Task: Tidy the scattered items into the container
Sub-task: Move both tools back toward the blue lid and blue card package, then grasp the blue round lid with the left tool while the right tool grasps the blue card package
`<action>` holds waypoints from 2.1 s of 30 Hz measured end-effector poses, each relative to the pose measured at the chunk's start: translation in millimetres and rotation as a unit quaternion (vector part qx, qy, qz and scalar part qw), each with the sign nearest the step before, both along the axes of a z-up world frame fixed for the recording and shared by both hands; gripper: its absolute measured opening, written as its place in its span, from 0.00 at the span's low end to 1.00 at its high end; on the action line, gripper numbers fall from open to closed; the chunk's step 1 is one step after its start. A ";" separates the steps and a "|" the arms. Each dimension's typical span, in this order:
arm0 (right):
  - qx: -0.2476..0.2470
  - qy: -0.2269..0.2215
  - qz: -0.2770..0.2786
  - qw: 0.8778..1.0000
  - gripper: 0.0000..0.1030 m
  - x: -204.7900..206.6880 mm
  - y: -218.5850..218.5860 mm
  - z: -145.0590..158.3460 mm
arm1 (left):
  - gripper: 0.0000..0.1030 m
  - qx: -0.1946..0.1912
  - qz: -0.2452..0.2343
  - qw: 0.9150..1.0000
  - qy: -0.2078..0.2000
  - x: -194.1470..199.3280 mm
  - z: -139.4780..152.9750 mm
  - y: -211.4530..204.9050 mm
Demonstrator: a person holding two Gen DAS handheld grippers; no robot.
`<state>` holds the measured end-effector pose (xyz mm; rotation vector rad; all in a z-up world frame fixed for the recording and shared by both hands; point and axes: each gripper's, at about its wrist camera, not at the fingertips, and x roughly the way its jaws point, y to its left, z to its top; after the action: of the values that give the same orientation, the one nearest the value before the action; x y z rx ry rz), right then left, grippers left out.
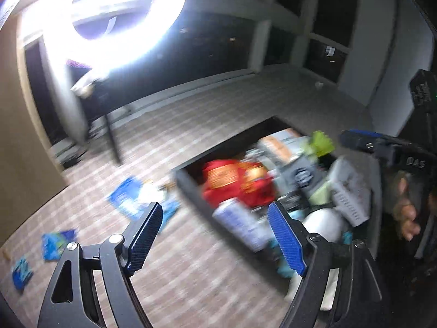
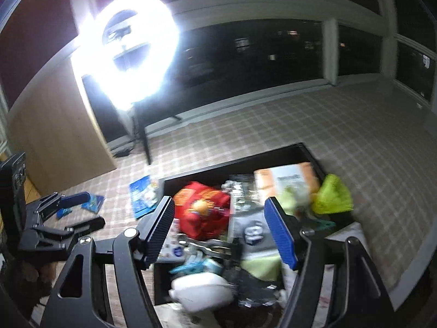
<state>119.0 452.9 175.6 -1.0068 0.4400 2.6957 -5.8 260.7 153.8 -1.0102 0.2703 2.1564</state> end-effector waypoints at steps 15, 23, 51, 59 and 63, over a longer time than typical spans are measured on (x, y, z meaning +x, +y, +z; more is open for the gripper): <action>0.040 -0.059 0.309 0.948 0.65 -156.7 -173.1 -29.4 | 0.75 -0.066 0.192 0.979 -0.017 -77.4 -44.9 -249.6; 0.069 -0.105 0.427 0.896 0.65 -227.3 -244.9 -70.1 | 0.75 -0.127 0.205 0.970 -0.023 -103.2 -82.8 -339.0; 0.114 -0.181 0.526 0.823 0.55 -317.9 -315.3 -152.6 | 0.47 -0.116 0.125 0.984 -0.057 -153.8 -141.9 -352.6; 0.096 -0.195 0.521 0.825 0.48 -315.6 -312.8 -150.7 | 0.46 -0.111 0.119 0.985 -0.055 -147.3 -144.1 -349.4; 0.049 -0.196 0.510 0.836 0.26 -315.6 -307.3 -145.9 | 0.46 -0.100 0.121 0.986 -0.063 -141.3 -144.4 -350.8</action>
<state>-196.5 145.6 29.7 -2.1686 -0.4717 3.0936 -147.2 -90.1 9.4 -1.3490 0.3233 2.3037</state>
